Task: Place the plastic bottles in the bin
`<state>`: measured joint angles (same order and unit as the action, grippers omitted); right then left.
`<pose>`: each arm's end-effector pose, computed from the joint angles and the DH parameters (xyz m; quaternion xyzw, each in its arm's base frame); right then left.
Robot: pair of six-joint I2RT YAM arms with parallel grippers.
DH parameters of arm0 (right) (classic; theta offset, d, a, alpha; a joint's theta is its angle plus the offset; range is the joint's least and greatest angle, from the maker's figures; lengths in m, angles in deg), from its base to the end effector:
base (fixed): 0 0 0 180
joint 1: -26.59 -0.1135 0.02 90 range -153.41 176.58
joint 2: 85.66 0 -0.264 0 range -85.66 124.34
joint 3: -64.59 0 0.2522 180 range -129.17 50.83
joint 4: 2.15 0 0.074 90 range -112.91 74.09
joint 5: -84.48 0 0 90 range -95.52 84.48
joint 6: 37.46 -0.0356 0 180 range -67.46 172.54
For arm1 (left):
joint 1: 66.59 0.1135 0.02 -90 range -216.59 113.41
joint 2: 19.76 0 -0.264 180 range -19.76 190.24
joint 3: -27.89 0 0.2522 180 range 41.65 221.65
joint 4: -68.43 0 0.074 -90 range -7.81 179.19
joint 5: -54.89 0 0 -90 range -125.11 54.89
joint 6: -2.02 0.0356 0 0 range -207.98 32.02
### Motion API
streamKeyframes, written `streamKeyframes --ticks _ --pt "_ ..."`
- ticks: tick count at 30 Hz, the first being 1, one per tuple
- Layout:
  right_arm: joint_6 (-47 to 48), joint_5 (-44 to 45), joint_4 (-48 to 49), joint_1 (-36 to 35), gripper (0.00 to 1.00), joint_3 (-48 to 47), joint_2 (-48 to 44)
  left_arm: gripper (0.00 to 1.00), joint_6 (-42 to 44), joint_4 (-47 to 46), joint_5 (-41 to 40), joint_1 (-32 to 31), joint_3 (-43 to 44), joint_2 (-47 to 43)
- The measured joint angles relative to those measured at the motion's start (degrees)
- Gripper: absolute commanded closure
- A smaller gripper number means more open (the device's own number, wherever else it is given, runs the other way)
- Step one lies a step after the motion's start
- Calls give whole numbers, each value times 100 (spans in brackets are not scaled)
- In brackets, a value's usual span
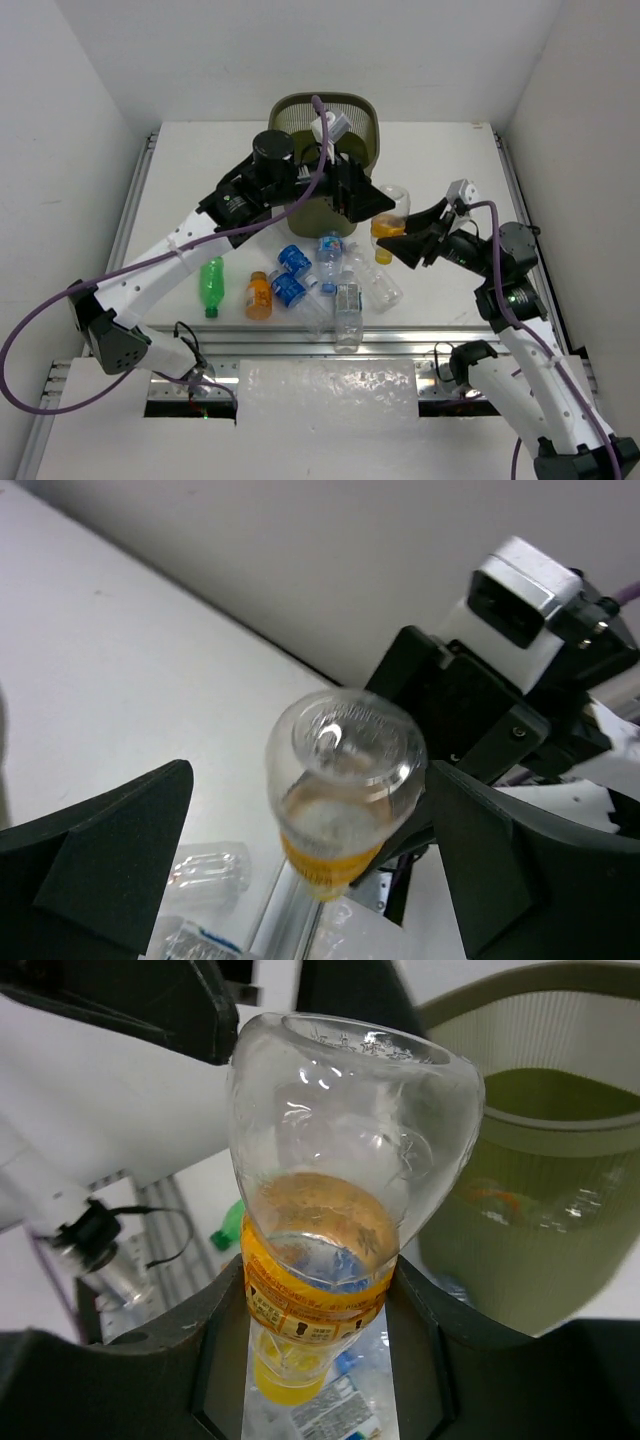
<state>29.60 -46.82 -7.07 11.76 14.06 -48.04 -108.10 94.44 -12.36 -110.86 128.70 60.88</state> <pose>0.1453 0.0628 0.3450 -0.2221 0.6313 0.4475 0.5933 0.2196 -0.2333 0.4501 0.2815 0.6839 -0.4739 0.4780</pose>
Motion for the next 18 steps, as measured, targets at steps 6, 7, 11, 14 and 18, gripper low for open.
streamKeyframes --ticks 6,7,11,14,18 --pt "-262 -693 87 -2 84 -212 256 31 -227 -514 839 -28 -63 149" --pt "-295 -745 98 -2 84 -275 319 35 -251 -551 975 -33 -63 186" --pt "-367 -879 96 4 71 -544 590 94 -317 -793 1257 -2 -68 262" --pt "-404 -890 107 4 12 -654 697 100 -306 -809 1261 50 -35 262" --pt "-345 -538 -146 -4 1 -809 693 100 -175 -223 197 -48 289 264"
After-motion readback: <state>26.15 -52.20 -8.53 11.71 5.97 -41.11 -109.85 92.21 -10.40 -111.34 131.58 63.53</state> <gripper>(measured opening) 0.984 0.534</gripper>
